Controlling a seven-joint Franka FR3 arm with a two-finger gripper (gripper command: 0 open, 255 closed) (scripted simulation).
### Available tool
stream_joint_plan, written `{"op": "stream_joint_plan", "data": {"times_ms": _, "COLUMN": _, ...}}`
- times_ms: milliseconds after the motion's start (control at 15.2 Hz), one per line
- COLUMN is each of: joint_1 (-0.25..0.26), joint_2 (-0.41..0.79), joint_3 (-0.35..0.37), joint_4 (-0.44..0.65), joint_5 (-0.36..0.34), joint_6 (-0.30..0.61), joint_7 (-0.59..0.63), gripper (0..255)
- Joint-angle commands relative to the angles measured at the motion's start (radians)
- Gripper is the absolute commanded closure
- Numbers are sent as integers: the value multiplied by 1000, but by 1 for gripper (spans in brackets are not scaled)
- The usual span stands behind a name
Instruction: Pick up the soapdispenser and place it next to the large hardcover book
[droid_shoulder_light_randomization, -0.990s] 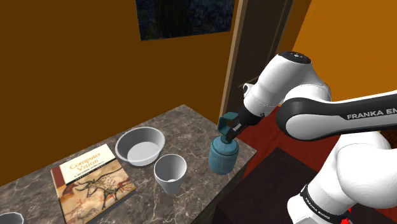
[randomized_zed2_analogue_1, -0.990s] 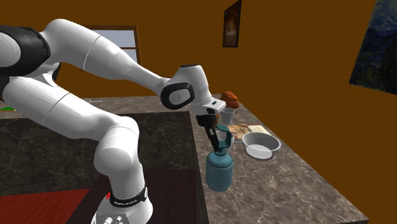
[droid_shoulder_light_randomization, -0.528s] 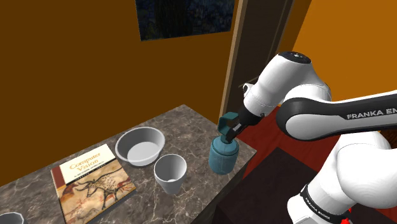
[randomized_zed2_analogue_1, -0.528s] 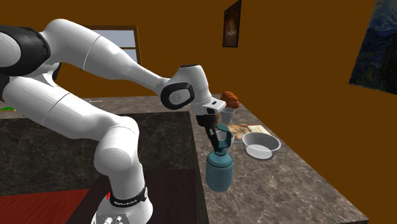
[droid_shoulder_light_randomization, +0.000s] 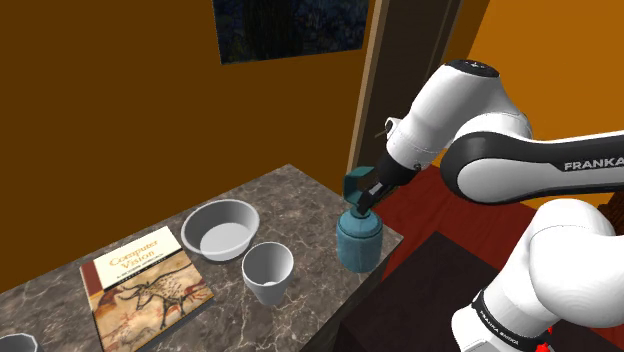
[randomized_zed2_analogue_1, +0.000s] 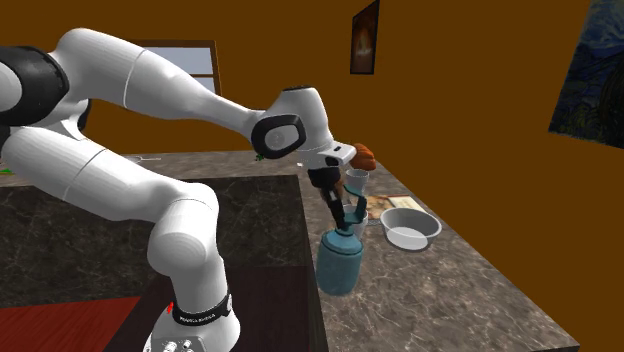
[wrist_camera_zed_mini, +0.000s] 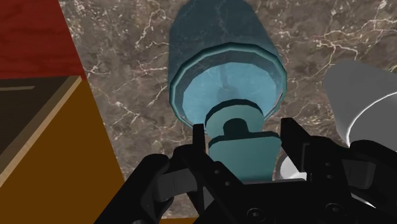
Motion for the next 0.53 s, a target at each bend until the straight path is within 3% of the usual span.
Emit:
{"op": "stream_joint_plan", "data": {"times_ms": 0, "joint_1": -1, "joint_2": -15, "joint_3": -4, "joint_4": 23, "joint_5": -3, "joint_6": -37, "joint_7": -1, "gripper": 255}}
{"op": "stream_joint_plan", "data": {"times_ms": 462, "joint_1": -7, "joint_2": -42, "joint_3": -18, "joint_4": 105, "joint_5": -13, "joint_6": -146, "joint_7": -7, "gripper": 255}}
